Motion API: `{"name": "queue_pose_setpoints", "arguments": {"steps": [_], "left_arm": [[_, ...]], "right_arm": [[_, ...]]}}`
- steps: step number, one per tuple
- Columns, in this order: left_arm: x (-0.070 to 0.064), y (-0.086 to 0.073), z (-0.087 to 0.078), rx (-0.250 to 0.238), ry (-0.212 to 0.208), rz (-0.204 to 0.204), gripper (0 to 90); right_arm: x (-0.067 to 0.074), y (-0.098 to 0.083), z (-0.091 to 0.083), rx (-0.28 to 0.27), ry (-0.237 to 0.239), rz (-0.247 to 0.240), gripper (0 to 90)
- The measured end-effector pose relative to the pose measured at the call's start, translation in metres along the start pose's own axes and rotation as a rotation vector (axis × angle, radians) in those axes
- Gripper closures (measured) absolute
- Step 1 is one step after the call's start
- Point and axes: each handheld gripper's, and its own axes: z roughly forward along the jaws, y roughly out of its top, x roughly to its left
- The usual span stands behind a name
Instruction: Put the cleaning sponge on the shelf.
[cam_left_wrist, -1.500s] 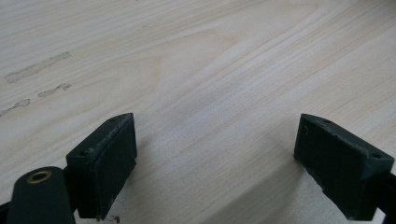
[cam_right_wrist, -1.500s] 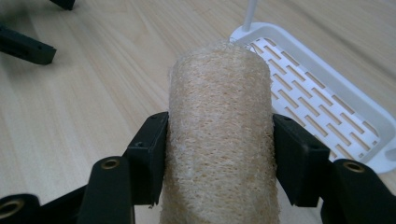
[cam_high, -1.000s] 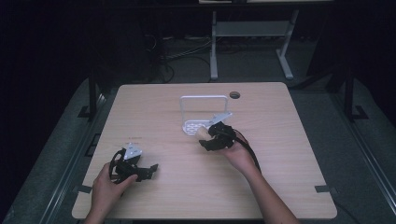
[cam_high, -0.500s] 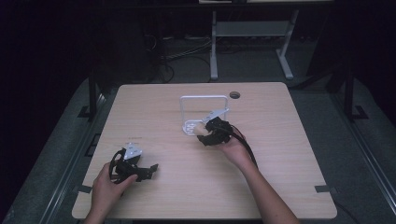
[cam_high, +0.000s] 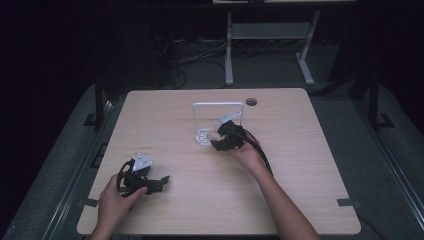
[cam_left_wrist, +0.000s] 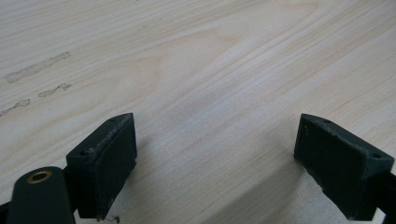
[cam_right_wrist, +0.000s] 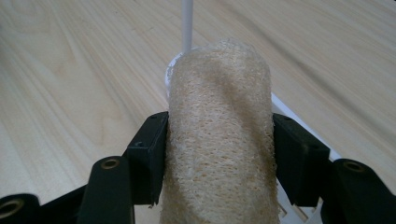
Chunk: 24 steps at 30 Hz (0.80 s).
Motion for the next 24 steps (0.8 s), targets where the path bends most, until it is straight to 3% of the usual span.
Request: {"name": "queue_pose_setpoints", "arguments": {"steps": [24], "left_arm": [[0.000, 0.000, 0.000, 0.003, 0.001, 0.002, 12.6]], "right_arm": [[-0.012, 0.010, 0.029, 0.055, -0.019, 0.008, 40.8]]}}
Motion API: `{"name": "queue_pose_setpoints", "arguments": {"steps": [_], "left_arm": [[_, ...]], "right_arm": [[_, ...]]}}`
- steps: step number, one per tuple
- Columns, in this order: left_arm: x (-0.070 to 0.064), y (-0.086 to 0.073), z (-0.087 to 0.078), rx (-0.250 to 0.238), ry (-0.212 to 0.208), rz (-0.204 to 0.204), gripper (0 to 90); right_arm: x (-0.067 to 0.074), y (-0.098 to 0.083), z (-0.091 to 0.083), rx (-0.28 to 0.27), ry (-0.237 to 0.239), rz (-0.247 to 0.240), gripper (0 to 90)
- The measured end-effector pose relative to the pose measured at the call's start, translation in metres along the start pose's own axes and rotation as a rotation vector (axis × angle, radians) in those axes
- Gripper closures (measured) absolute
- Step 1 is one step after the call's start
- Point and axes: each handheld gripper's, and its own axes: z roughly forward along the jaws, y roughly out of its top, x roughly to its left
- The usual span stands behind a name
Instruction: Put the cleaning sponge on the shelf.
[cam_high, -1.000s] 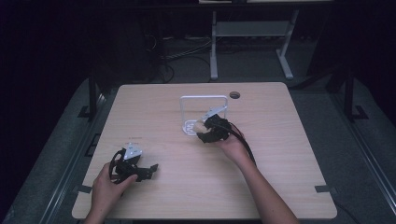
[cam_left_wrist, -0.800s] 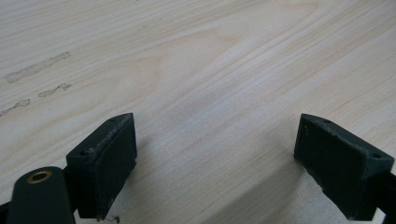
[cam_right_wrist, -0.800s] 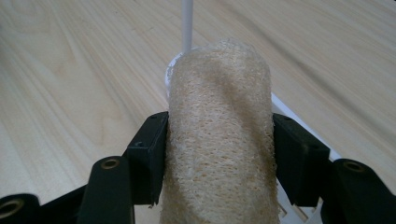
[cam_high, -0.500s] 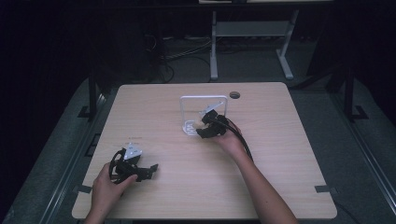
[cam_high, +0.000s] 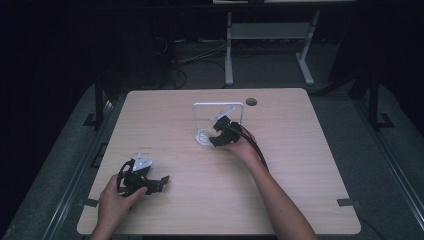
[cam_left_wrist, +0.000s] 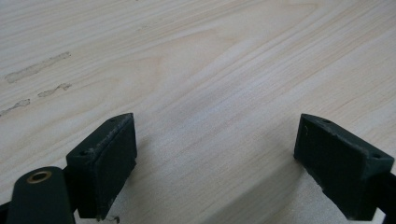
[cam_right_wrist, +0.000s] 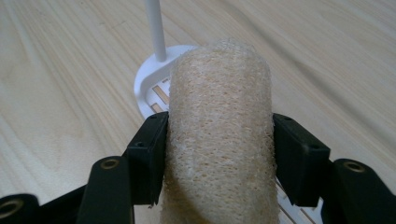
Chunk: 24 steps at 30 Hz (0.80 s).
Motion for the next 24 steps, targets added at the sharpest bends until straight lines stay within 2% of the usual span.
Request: {"name": "queue_pose_setpoints", "arguments": {"steps": [16, 24], "left_arm": [[-0.0002, 0.0000, 0.0001, -0.002, 0.000, -0.002, 12.6], [-0.0002, 0.0000, 0.0001, -0.002, 0.000, -0.002, 12.6]], "right_arm": [[-0.0017, -0.0001, 0.0098, 0.032, -0.006, -0.006, 39.8], [-0.0022, 0.0002, 0.0092, 0.029, -0.007, 0.008, 34.2]]}}
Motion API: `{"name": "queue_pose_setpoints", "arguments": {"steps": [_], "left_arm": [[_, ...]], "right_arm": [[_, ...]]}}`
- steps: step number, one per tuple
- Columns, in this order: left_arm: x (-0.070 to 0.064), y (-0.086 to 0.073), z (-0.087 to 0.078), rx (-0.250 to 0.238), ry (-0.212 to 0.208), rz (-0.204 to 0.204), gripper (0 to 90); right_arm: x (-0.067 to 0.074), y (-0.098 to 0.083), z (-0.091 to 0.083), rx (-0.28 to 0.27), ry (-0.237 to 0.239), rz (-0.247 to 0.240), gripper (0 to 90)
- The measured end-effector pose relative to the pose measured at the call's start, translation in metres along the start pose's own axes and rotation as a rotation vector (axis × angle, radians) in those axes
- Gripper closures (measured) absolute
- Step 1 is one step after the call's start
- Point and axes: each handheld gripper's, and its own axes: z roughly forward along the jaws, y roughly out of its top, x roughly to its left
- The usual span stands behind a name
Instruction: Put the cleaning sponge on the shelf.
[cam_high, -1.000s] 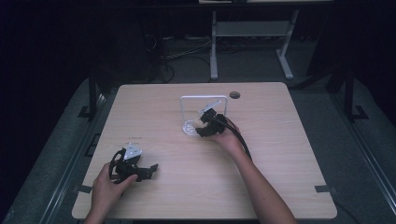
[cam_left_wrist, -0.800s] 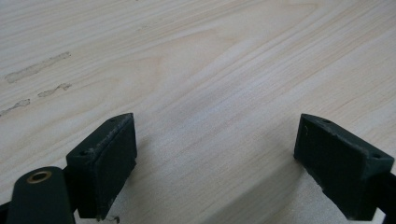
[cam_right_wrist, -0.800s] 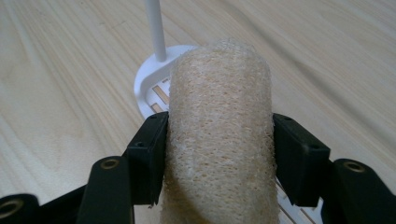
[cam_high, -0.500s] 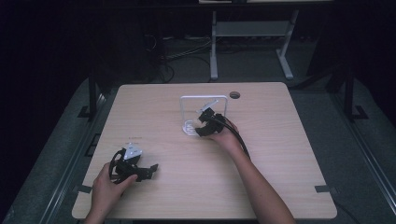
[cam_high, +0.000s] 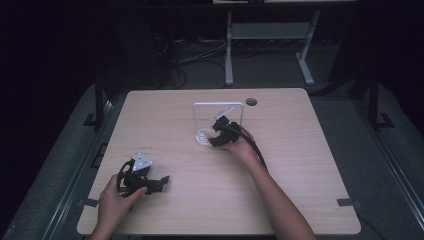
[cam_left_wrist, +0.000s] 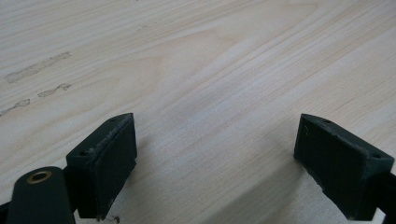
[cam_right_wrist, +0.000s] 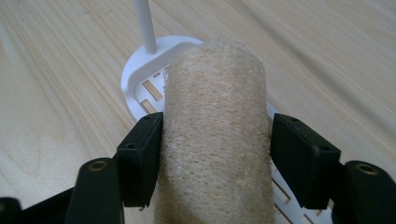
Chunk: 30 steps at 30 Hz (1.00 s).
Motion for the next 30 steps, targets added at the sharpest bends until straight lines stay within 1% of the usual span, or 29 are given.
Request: {"name": "queue_pose_setpoints", "arguments": {"steps": [2, 5, 8, 10, 12, 13, 14, 15, 18, 19, 20, 21, 22, 24, 25, 28, 29, 30], "left_arm": [[0.000, 0.000, 0.000, 0.001, 0.000, 0.001, 12.5], [0.000, 0.000, 0.000, 0.001, 0.001, 0.001, 12.6], [0.000, 0.000, 0.000, 0.000, 0.000, 0.000, 12.6], [0.000, 0.000, 0.000, 0.003, 0.001, 0.003, 12.6], [0.000, 0.000, 0.000, 0.000, 0.001, 0.001, 12.5], [0.000, 0.000, 0.000, 0.001, 0.000, 0.001, 12.6], [0.000, 0.000, 0.000, 0.001, 0.000, 0.001, 12.6], [0.000, 0.000, 0.000, 0.001, 0.001, 0.001, 12.6], [0.000, 0.000, 0.000, 0.000, 0.000, -0.001, 12.6], [0.000, 0.000, 0.000, 0.000, 0.000, 0.000, 12.5], [0.000, 0.000, 0.000, 0.000, 0.000, 0.000, 12.6], [0.000, 0.000, 0.000, 0.000, 0.000, 0.000, 12.6], [0.000, 0.000, 0.000, 0.000, 0.000, 0.000, 12.6], [0.000, 0.000, 0.000, 0.000, 0.000, 0.000, 12.6], [0.000, 0.000, 0.000, 0.000, 0.000, 0.000, 12.6], [0.000, 0.000, 0.000, -0.001, -0.001, 0.000, 12.5], [0.000, 0.000, 0.000, 0.002, 0.000, 0.000, 12.6], [0.000, 0.000, 0.000, -0.001, 0.000, 0.000, 12.6]], "right_arm": [[0.000, 0.000, -0.002, -0.004, 0.006, 0.001, 33.8], [0.001, 0.000, -0.008, -0.025, 0.012, 0.007, 33.3], [0.003, 0.001, -0.017, -0.040, 0.017, 0.007, 32.8], [0.004, 0.001, -0.024, -0.060, 0.026, 0.006, 33.0], [0.006, 0.001, -0.031, -0.076, 0.030, 0.001, 34.3], [0.007, 0.001, -0.034, -0.078, 0.037, 0.006, 35.8], [0.008, 0.000, -0.038, -0.078, 0.040, -0.004, 36.7], [0.010, 0.000, -0.042, -0.083, 0.040, -0.003, 38.0], [0.015, -0.003, -0.052, -0.110, 0.048, -0.010, 45.7], [0.018, -0.004, -0.056, -0.115, 0.054, -0.006, 49.9], [0.019, -0.005, -0.058, -0.117, 0.059, -0.009, 52.4], [0.021, -0.007, -0.059, -0.121, 0.066, -0.014, 57.6], [0.023, -0.008, -0.060, -0.122, 0.073, -0.016, 60.8], [0.026, -0.011, -0.060, -0.114, 0.090, -0.023, 69.5], [0.029, -0.012, -0.059, -0.105, 0.104, -0.030, 75.5], [0.034, -0.016, -0.055, -0.086, 0.127, -0.044, 88.2], [0.035, -0.017, -0.053, -0.079, 0.138, -0.040, 89.5], [0.036, -0.018, -0.051, -0.071, 0.138, -0.048, 89.7]]}}
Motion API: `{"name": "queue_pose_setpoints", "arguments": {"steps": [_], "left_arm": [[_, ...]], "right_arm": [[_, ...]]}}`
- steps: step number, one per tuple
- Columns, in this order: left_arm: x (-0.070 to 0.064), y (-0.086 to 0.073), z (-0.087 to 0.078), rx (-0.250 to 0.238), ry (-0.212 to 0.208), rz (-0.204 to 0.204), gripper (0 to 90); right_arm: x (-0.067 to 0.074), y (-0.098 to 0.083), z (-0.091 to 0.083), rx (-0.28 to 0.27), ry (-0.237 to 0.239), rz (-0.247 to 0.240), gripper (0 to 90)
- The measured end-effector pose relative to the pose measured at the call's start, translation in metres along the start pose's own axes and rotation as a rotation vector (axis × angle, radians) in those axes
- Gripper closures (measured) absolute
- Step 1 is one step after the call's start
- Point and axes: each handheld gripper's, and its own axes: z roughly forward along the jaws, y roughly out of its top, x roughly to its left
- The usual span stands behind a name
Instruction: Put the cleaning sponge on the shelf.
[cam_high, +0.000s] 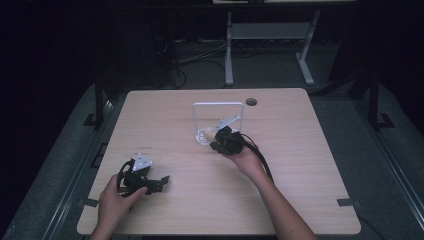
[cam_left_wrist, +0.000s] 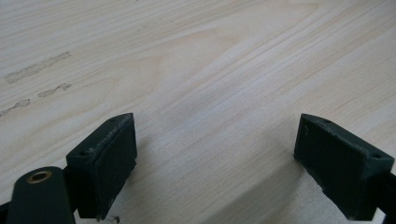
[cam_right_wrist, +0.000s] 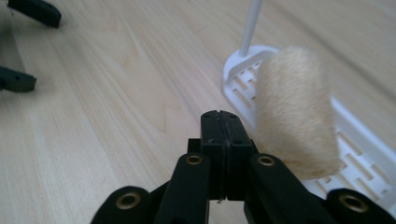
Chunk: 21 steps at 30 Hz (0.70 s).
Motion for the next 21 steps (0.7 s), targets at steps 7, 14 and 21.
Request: {"name": "queue_pose_setpoints", "arguments": {"steps": [7, 14, 21], "left_arm": [[0.000, 0.000, 0.000, -0.002, 0.000, -0.001, 12.6], [0.000, 0.000, 0.000, -0.002, -0.001, 0.000, 12.5], [0.000, 0.000, 0.000, 0.001, -0.001, 0.000, 12.5]], "right_arm": [[-0.002, -0.011, 0.018, 0.035, 0.002, 0.016, 89.8], [-0.013, -0.018, 0.019, 0.046, -0.035, 0.035, 89.8], [-0.026, -0.024, 0.015, 0.054, -0.080, 0.053, 89.7]]}}
